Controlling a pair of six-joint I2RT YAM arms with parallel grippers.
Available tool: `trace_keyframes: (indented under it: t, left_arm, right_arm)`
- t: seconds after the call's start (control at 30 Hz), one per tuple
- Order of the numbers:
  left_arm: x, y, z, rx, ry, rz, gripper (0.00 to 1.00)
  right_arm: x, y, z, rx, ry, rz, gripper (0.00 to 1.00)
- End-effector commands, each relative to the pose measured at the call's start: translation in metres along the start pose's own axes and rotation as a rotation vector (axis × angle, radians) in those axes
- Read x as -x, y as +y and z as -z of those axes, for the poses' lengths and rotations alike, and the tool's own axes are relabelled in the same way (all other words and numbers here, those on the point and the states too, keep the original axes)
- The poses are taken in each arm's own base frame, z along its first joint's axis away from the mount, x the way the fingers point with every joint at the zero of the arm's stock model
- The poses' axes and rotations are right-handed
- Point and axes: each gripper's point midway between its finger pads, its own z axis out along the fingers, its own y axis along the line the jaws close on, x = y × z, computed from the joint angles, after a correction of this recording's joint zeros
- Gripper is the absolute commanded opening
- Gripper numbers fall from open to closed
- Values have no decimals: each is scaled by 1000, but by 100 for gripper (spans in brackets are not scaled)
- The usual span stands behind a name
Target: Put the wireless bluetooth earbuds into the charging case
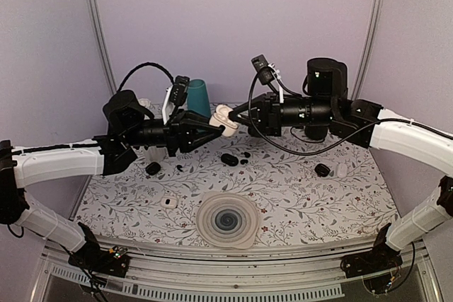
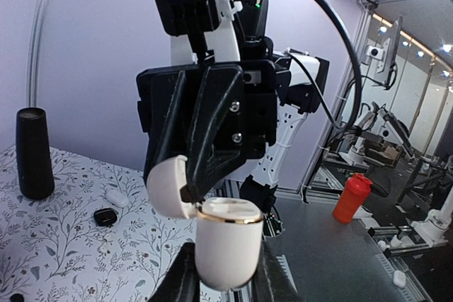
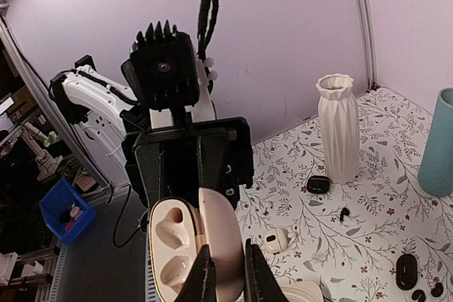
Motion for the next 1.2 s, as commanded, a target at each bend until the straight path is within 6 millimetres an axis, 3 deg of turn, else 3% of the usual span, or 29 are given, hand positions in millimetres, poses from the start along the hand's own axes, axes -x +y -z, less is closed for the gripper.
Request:
trace_keyframes:
  t: [0.0, 0.3, 0.43, 0.57, 1.17]
  left_arm:
    - [2, -12, -5, -37, 9, -15, 21]
    - [3, -10, -4, -25, 4, -22, 0]
    - [3, -5, -3, 8, -5, -20, 0]
    - [2, 5, 0, 69, -20, -10, 0]
    - [-1, 41, 14, 231, -54, 53, 0]
  right_arm:
    - [6, 8, -9, 45, -2, 28, 5]
    - [-2, 6, -17, 70, 40, 10, 10]
    - [-3, 4, -17, 56, 40, 3, 21]
    - [-1, -3, -17, 17, 29, -4, 38]
    - [10, -12, 0, -65, -36, -12, 67]
